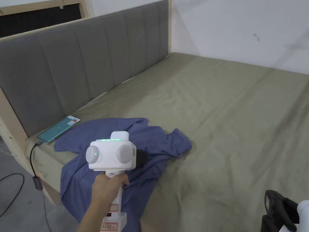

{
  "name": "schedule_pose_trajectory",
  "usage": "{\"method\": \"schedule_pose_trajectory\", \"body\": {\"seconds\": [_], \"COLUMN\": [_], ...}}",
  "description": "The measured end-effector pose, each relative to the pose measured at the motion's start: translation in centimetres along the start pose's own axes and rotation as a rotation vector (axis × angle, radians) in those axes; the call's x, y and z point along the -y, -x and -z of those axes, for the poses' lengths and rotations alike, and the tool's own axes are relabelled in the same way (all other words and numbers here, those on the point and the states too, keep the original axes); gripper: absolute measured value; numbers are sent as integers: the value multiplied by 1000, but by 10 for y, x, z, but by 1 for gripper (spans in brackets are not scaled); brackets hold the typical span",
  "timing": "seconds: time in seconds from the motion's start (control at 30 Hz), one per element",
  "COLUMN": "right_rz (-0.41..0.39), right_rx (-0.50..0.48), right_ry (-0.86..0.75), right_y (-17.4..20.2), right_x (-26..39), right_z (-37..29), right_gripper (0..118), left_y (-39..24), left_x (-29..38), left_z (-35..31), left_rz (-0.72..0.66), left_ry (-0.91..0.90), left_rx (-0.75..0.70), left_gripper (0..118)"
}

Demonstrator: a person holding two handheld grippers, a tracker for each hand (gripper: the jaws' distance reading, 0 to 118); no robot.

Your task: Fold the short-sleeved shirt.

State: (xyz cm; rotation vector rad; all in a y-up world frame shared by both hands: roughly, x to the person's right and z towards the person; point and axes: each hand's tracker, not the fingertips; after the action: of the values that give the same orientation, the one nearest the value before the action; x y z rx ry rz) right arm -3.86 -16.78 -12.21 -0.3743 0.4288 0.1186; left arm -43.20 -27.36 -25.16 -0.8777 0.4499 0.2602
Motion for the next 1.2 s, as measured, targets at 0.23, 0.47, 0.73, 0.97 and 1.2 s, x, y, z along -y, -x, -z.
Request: {"method": "schedule_pose_trajectory", "body": {"seconds": [0.23, 0.47, 0.73, 0.97, 1.2], "right_rz": [6, 24, 49, 115, 154], "right_rx": [2, 9, 86, 163, 281], "right_ry": [35, 42, 16, -40, -118], "right_y": [-12, -25, -58, -91, -128], "right_x": [3, 4, -1, -10, -20], "right_z": [11, 5, -17, -48, -93], "right_gripper": [0, 0, 0, 0, 0], "left_y": [-6, -11, 5, -58, -198], "left_x": [3, -5, -28, -64, -76], "left_z": [19, 22, -38, -129, -246], "left_rz": [-4, 10, -194, -175, 77], "left_ry": [19, 22, -48, -191, -322], "left_rx": [-25, -106, 64, 345, 666], "left_gripper": [48, 2, 2, 2, 2]}}
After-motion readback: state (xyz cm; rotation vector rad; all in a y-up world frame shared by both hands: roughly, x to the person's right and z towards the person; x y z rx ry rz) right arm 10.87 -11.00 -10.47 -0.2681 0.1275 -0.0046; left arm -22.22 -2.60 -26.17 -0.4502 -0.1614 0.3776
